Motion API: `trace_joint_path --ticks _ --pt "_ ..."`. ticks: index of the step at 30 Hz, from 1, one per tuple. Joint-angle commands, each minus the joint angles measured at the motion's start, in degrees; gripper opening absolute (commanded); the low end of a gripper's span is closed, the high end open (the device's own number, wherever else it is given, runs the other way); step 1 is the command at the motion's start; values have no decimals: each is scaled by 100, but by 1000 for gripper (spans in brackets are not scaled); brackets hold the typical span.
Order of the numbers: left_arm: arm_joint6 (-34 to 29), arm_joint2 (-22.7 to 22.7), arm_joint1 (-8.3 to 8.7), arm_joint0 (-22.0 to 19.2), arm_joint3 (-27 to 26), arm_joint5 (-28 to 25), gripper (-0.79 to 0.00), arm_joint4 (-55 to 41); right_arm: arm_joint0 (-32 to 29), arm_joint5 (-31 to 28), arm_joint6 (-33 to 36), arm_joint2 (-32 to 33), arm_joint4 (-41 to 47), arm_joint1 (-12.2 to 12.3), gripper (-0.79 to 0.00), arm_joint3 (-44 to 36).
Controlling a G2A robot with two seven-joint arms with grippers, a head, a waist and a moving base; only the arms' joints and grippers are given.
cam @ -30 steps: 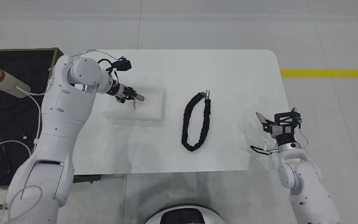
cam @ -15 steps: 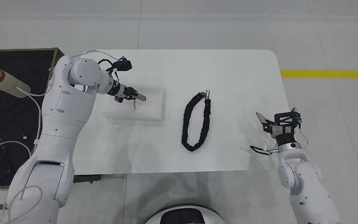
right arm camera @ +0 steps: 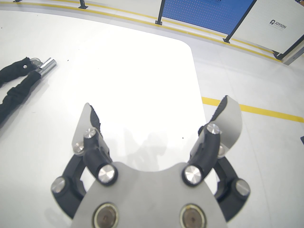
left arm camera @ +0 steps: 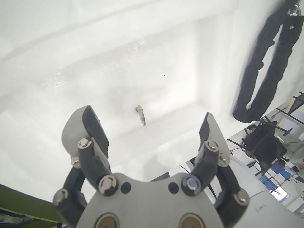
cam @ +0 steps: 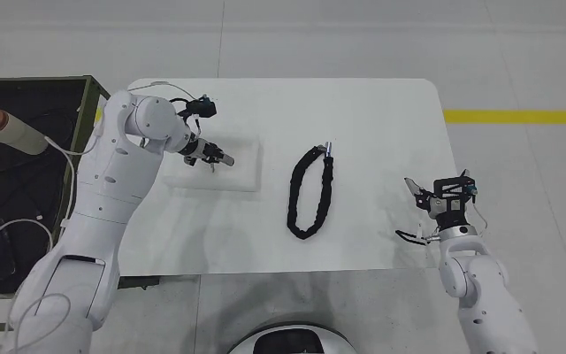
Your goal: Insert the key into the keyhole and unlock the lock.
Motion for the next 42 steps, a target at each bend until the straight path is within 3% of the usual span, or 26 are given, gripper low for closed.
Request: trace_joint_path --ticks 1,10,17,22,29,30,33,42 --pt "0 60 -7 -62 91 12 -397 -17 0 0 0 0 0 0 0 0" --pt "0 460 -49 -313 455 56 -440 -2 0 0 0 0 0 0 0 0" --pt "0 617 -78 -452 633 212 -634 94 0 0 0 0 0 0 0 0" --pt "0 706 -81 -502 593 277 -659 254 0 0 0 0 0 0 0 0" --pt "0 743 -56 -491 506 378 -628 241 0 0 0 0 0 0 0 0" --pt "0 753 -52 -492 488 389 -637 227 0 0 0 0 0 0 0 0" --pt "0 786 -33 -490 460 419 -776 215 0 0 0 0 0 0 0 0" --pt "0 937 35 -509 321 378 -785 191 0 0 0 0 0 0 0 0"
